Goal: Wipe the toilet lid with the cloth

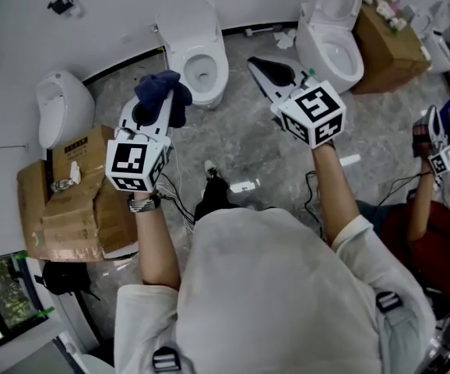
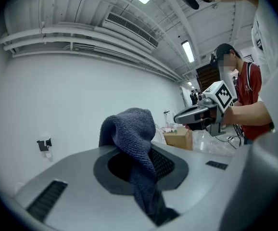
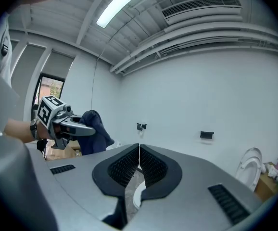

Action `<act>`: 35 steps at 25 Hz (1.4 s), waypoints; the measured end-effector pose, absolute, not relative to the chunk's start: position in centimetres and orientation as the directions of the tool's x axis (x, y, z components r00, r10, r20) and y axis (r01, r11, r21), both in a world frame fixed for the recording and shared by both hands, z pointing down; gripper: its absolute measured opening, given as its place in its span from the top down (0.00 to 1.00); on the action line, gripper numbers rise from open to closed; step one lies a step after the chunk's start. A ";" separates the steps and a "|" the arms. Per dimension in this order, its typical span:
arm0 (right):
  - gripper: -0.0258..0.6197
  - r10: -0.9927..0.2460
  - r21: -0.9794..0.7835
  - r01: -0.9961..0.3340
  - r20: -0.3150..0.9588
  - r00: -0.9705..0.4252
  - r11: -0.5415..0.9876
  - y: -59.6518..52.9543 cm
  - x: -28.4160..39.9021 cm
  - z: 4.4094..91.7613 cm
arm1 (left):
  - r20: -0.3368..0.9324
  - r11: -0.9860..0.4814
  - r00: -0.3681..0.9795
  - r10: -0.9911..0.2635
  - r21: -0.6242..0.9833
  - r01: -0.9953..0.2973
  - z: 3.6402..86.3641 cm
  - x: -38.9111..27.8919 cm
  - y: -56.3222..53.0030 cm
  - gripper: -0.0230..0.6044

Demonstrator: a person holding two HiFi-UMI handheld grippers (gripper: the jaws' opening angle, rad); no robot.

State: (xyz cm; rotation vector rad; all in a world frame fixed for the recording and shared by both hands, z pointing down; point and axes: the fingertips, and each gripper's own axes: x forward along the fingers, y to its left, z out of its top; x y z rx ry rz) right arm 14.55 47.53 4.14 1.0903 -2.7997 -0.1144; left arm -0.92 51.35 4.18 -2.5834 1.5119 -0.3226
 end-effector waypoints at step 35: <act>0.91 -0.788 0.074 -0.787 0.138 -0.601 0.613 11.0 2.4 6.2 | 0.207 -0.546 0.515 -0.832 -0.132 -0.828 9.2 -15.4 12.8 0.89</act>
